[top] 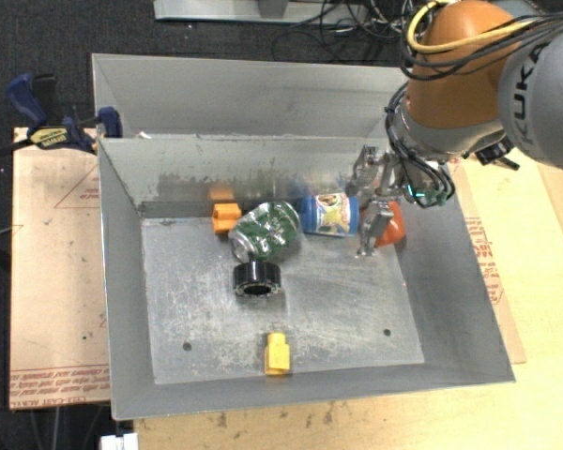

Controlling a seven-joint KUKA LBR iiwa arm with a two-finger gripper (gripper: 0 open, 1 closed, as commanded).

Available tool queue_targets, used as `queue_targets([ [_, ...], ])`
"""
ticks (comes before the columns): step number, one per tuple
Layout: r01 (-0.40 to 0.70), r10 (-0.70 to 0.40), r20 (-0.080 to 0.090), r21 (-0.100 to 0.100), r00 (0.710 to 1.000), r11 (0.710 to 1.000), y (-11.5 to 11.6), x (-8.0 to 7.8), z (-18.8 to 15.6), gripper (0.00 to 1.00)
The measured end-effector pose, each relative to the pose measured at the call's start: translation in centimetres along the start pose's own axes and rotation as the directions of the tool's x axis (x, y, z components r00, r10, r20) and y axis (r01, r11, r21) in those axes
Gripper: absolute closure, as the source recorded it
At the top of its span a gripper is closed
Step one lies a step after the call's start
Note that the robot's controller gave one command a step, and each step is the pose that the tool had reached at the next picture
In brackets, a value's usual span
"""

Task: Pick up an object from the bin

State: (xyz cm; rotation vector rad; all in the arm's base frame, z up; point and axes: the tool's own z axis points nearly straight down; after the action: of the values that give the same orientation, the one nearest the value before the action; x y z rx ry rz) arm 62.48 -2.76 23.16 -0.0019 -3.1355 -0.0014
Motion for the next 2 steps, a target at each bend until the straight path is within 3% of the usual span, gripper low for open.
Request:
queue_targets([
  [1, 0.001, -0.001, 0.008, 0.000, 1.000, 1.000, 0.02, -0.14, -0.50, 1.00],
  [2, 0.001, -0.001, 0.008, 0.000, 1.000, 1.000, 0.02, -0.14, -0.50, 1.00],
])
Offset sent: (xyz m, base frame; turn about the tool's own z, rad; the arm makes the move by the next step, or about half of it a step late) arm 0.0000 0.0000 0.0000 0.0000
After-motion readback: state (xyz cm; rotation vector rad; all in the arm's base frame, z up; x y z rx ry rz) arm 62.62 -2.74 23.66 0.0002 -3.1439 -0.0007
